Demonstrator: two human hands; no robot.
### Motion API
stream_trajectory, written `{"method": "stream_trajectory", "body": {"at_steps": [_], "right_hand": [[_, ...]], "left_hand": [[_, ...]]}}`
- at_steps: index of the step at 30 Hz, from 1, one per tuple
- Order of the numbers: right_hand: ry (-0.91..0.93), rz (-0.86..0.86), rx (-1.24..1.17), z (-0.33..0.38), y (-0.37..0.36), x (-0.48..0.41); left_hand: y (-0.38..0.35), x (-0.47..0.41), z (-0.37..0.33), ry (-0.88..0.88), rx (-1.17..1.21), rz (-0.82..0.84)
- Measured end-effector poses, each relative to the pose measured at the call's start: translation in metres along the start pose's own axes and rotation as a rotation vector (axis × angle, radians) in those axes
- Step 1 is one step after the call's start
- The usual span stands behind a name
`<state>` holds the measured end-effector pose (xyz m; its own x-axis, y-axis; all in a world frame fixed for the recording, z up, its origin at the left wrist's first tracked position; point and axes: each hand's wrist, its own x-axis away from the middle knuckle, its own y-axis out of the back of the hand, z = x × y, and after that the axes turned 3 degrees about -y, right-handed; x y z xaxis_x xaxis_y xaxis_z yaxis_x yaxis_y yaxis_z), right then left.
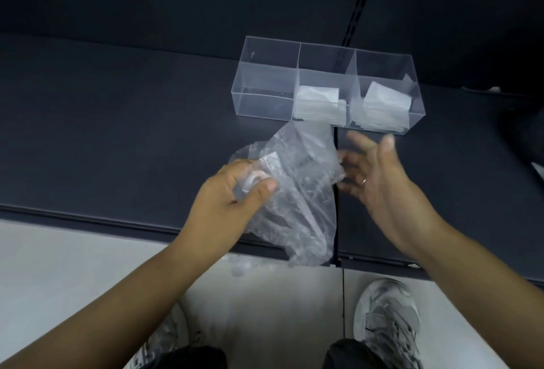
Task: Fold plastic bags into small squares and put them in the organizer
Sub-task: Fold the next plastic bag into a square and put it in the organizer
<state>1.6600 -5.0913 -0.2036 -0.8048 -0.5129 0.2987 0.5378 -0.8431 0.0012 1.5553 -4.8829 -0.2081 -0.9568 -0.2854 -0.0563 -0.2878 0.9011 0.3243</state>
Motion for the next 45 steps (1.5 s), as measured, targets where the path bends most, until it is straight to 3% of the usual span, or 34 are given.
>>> {"method": "stream_trajectory", "body": {"at_steps": [3,5,7,14,18,24,29,32,34,40,45], "right_hand": [[0.085,0.186,0.268,0.011,0.012,-0.005],[0.062,0.191,0.410,0.017,0.010,-0.012],[0.028,0.147,0.397,0.017,0.002,-0.018],[0.002,-0.359,-0.004,0.015,0.004,-0.022],[0.030,-0.457,0.061,0.019,0.012,-0.017],[0.057,-0.235,0.404,0.042,0.007,-0.017],[0.051,0.084,0.496,0.052,-0.034,-0.038],[-0.040,0.161,0.394,0.051,-0.023,-0.054],[-0.115,0.200,0.394,0.045,0.003,-0.058],[-0.209,-0.181,0.354,0.003,0.065,-0.054],[-0.337,0.120,0.221,-0.008,0.028,-0.010]], "left_hand": [[0.002,0.003,-0.006,-0.029,0.094,0.048],[0.001,0.005,-0.008,-0.029,0.102,0.069],[0.001,0.006,-0.009,-0.023,0.103,0.072],[0.010,0.006,-0.008,0.101,0.178,-0.090],[0.009,0.010,-0.006,0.224,0.216,-0.068],[0.032,-0.009,-0.004,0.307,0.060,-0.175],[0.000,-0.044,-0.031,0.225,0.106,0.225],[-0.003,-0.061,-0.024,0.254,0.207,0.025],[0.010,-0.068,-0.005,0.251,0.108,-0.151],[0.037,-0.062,0.046,0.446,0.026,-0.384],[0.040,-0.057,0.054,0.488,0.103,-0.476]]}}
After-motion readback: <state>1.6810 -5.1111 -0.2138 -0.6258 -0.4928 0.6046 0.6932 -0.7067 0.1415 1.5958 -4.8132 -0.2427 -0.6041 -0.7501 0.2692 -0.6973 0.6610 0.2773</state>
